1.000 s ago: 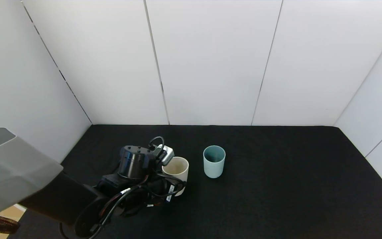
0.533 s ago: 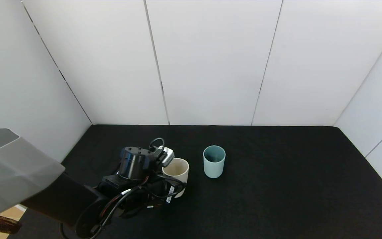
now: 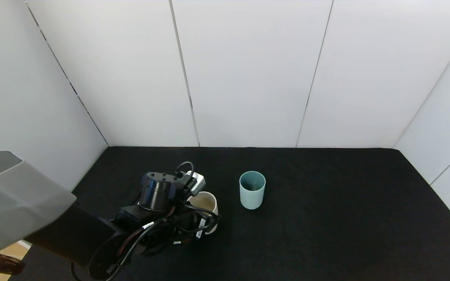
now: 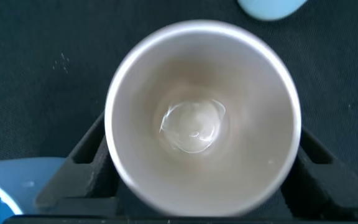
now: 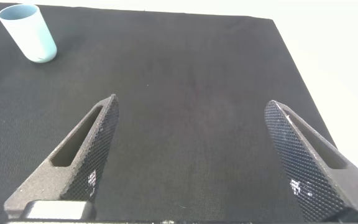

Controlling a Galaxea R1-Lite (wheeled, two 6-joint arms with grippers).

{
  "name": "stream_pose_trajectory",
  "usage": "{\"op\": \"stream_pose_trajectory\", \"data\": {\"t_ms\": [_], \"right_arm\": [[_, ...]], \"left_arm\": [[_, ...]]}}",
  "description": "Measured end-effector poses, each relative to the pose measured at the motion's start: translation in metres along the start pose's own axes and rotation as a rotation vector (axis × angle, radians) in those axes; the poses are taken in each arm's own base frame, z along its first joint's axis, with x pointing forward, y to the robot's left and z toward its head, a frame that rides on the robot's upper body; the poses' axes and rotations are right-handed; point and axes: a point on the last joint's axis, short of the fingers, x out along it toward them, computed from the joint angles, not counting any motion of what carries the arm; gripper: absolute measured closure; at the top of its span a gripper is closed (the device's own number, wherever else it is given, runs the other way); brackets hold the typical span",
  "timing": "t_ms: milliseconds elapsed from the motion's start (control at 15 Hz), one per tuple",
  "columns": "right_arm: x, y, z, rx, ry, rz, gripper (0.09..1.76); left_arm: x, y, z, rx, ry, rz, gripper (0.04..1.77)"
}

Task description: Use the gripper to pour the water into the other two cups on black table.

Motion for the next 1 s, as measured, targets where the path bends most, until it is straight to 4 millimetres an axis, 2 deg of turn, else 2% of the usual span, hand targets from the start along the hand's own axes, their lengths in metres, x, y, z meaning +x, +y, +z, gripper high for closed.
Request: {"op": "stream_pose_trajectory", "data": {"t_ms": [600, 1000], "right_arm": [[0.000, 0.000, 0.000, 0.000, 0.000, 0.000, 0.14], [0.000, 0.000, 0.000, 0.000, 0.000, 0.000, 0.14]], "left_arm": [[-0.003, 0.003, 0.004, -0.002, -0.028, 0.013, 0.17], [-0.022, 0.003, 0.015, 0.004, -0.080, 0.013, 0.13]]}}
